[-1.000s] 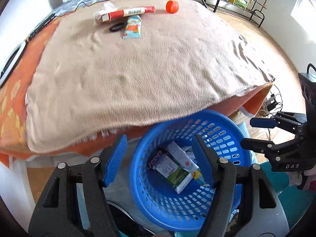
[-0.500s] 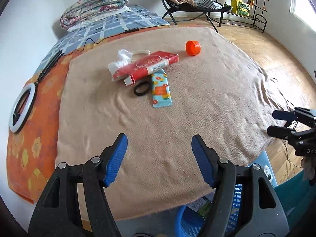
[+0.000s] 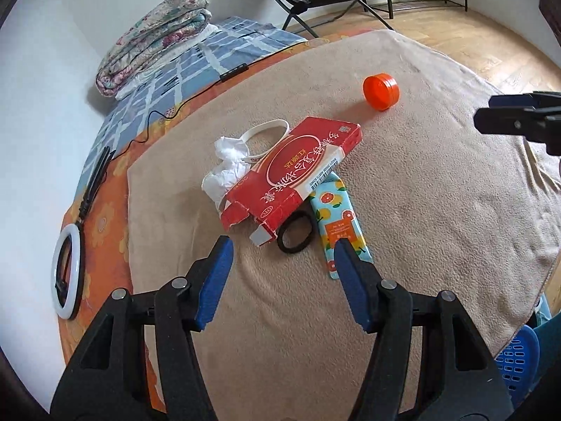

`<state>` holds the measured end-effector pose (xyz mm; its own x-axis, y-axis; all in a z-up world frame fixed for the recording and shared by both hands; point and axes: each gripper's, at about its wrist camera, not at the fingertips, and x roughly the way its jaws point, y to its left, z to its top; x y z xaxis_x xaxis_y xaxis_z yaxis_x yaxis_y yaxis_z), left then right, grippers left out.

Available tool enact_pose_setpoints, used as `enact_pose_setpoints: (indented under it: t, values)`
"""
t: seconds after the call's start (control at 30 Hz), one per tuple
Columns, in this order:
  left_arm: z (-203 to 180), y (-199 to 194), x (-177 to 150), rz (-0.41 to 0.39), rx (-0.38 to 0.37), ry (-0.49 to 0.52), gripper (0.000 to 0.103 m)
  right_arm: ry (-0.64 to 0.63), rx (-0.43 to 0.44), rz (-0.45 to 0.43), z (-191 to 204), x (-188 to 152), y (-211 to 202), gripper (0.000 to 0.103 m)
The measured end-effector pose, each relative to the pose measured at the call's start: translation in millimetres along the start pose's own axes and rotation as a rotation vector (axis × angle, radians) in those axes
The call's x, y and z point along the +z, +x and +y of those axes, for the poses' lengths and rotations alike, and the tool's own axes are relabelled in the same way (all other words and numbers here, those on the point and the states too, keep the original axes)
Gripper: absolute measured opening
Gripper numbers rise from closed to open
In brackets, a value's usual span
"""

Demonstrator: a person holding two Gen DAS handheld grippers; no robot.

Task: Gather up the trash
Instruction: 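Move both tools back over the bed toward the red tissue pack and orange cap, then grasp the red tissue pack with the left tool while the right tool grasps the orange cap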

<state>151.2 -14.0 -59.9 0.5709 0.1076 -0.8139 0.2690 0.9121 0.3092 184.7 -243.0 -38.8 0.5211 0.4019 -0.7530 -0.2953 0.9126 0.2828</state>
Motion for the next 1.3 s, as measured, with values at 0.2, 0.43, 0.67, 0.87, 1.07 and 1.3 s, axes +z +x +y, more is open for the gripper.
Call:
enact_pose_setpoints:
  t: [0.2, 0.43, 0.67, 0.87, 1.07, 1.3]
  values:
    - [-15, 33, 12, 0.037, 0.060, 0.134, 0.063, -0.001, -0.023, 0.004, -1, 28, 35, 0.071]
    - [-18, 58, 24, 0.049, 0.129, 0.222, 0.057, 0.047, -0.034, 0.020, -4, 52, 72, 0.071]
    - [-10, 65, 33, 0.045, 0.131, 0.243, 0.038, 0.075, -0.047, 0.038, -11, 60, 99, 0.071]
    - [6, 56, 48, 0.004, 0.094, 0.189, 0.037, 0.101, -0.040, 0.033, -16, 67, 109, 0.071]
    - [33, 56, 66, -0.016, 0.046, 0.078, 0.037, 0.097, -0.026, 0.028, -13, 72, 116, 0.071]
    - [43, 71, 71, -0.006, -0.047, -0.039, 0.036, 0.102, -0.023, 0.007, -15, 76, 119, 0.069]
